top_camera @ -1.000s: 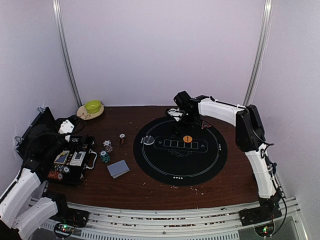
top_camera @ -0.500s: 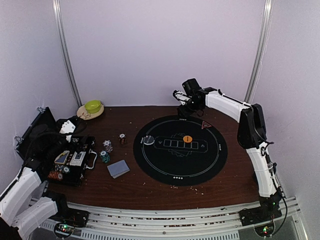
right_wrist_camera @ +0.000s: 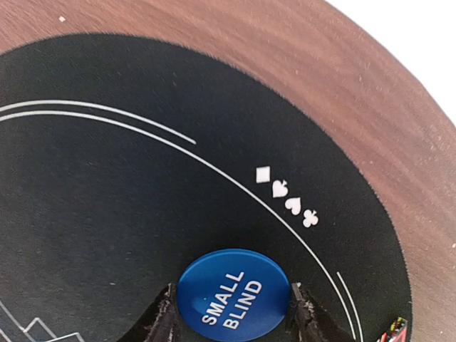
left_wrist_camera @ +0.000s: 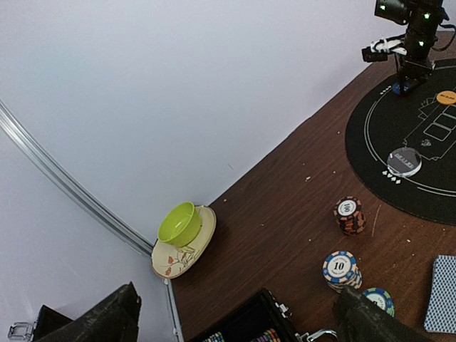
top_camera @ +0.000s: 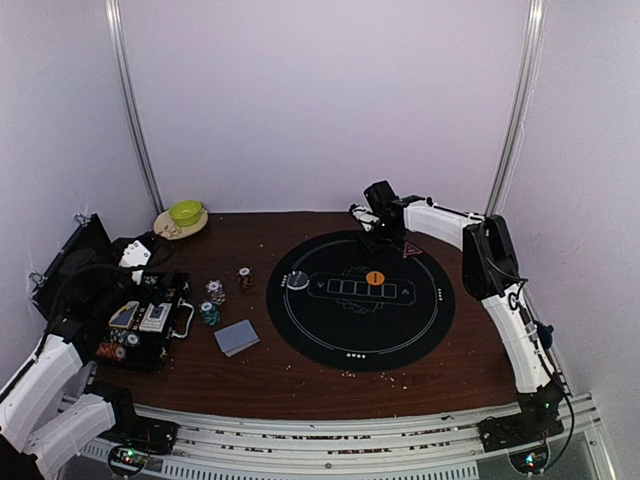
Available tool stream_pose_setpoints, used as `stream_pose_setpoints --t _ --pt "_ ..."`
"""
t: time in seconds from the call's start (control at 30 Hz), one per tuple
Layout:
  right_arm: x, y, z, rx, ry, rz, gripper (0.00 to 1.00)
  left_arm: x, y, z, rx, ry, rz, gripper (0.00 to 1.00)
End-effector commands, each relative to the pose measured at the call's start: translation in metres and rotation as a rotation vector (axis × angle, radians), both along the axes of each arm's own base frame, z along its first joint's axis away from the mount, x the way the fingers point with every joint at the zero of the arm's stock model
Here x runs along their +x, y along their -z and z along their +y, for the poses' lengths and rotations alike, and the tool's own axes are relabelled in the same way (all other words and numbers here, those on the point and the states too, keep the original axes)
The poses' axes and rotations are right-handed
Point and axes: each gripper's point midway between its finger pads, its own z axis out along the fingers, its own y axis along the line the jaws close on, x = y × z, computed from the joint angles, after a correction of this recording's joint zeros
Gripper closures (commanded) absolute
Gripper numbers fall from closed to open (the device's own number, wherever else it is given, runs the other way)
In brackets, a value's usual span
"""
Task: Distribute texas hold em gaming equipment
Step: Place the small blind button in the small blind area.
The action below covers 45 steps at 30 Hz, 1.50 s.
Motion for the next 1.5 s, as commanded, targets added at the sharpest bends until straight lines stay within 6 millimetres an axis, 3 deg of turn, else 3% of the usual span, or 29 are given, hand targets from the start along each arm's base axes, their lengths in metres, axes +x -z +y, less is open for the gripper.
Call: stream_pose_setpoints --t 0.0,0.37,0.67,0.83,1.07,1.2,1.27,1.47 --pt "0.004 0.003 0.001 0.007 -0.004 0.000 0.51 0.001 -0.012 0.003 0.006 -0.012 -0.058 0.02" --pt "0.007 0.032 0.000 -0.020 0.004 0.024 0.47 0.001 -0.014 0.004 0.006 -0.014 -0.062 0.02" --pt "0.006 0.022 0.002 -0.011 -0.002 0.019 0.32 0.001 -0.014 0.003 0.006 -0.013 -0.061 0.02" --pt "0.005 -0.012 0.005 0.004 -0.015 -0.012 0.20 0.000 -0.015 0.004 0.006 -0.013 -0.064 0.02" --pt "-0.009 -0.124 -0.007 0.022 -0.031 -0.142 0.01 0.000 -0.015 0.003 0.006 -0.013 -0.066 0.02" --pt "-0.033 -0.149 -0.020 -0.001 -0.040 -0.143 0.00 0.000 -0.015 0.002 0.001 -0.008 -0.064 0.02" --pt "-0.049 -0.145 -0.024 -0.006 -0.059 -0.114 0.00 0.000 -0.016 0.002 -0.002 -0.004 -0.063 0.02" --pt "-0.089 -0.085 -0.027 -0.060 -0.094 0.015 0.01 -0.003 -0.018 0.000 -0.010 0.010 -0.069 0.02"
